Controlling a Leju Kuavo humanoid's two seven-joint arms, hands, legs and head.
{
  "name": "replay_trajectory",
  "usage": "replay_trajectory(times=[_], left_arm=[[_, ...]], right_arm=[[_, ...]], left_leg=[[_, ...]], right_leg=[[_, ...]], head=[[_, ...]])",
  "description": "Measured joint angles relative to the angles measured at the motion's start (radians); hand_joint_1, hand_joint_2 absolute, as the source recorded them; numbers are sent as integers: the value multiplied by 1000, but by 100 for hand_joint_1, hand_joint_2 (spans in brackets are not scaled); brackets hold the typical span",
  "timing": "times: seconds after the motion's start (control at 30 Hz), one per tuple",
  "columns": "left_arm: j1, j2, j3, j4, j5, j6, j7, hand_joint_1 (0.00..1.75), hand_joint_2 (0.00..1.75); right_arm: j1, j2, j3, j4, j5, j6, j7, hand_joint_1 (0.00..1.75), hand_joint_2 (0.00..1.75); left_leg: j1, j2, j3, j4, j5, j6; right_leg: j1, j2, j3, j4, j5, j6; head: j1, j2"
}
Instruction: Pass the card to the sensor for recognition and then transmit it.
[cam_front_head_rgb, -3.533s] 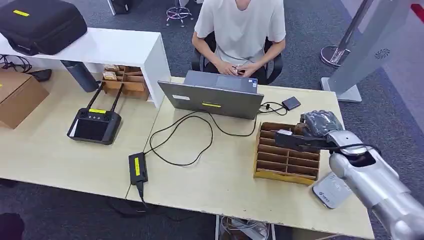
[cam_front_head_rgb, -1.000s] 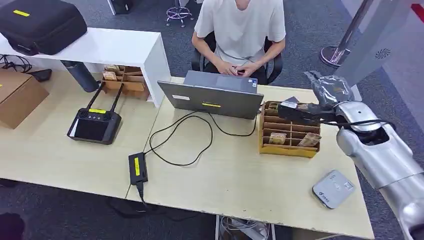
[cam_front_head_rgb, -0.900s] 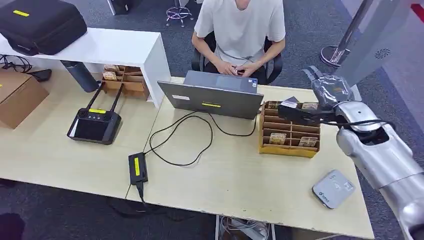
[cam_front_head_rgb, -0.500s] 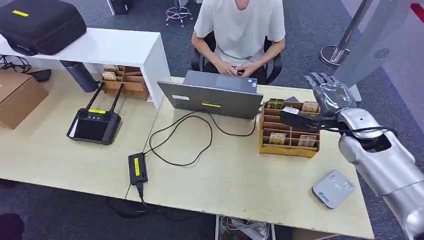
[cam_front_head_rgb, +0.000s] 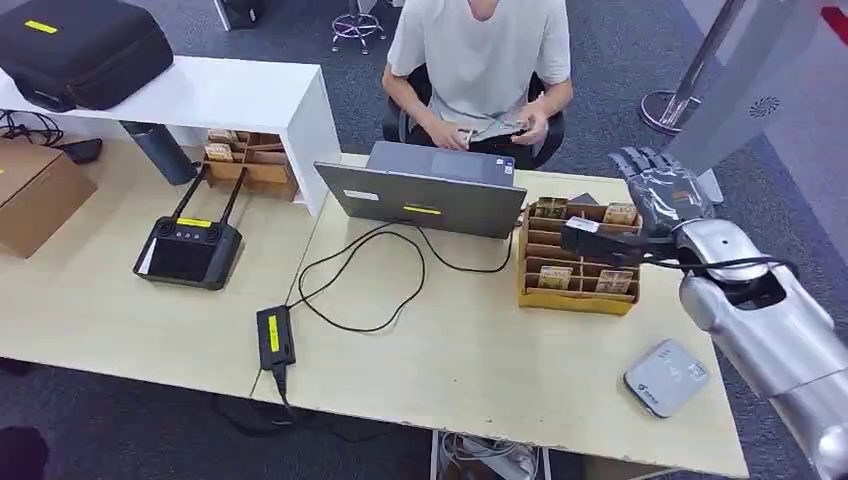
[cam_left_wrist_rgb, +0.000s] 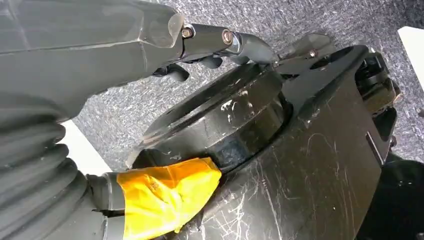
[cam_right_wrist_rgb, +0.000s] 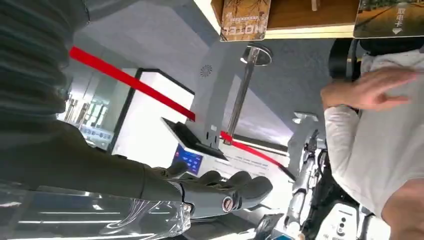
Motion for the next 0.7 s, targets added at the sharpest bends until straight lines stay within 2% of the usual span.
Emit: replay_trajectory(times=[0.4,0.7], left_arm=[[0,-1,2,5,-2,0,0,0,175],[0,-2,5,9,-3,0,0,0,175]], right_arm=[[49,-78,-19,-63,-44,102,13,0,175],[49,-87,-19,-69,-46,118,13,0,175]], left_leg=[[0,0,0,0,0,0],[0,0,0,0,0,0]], right_leg=[[0,0,0,0,0,0],[0,0,0,0,0,0]], head=[[0,0],[0,0]])
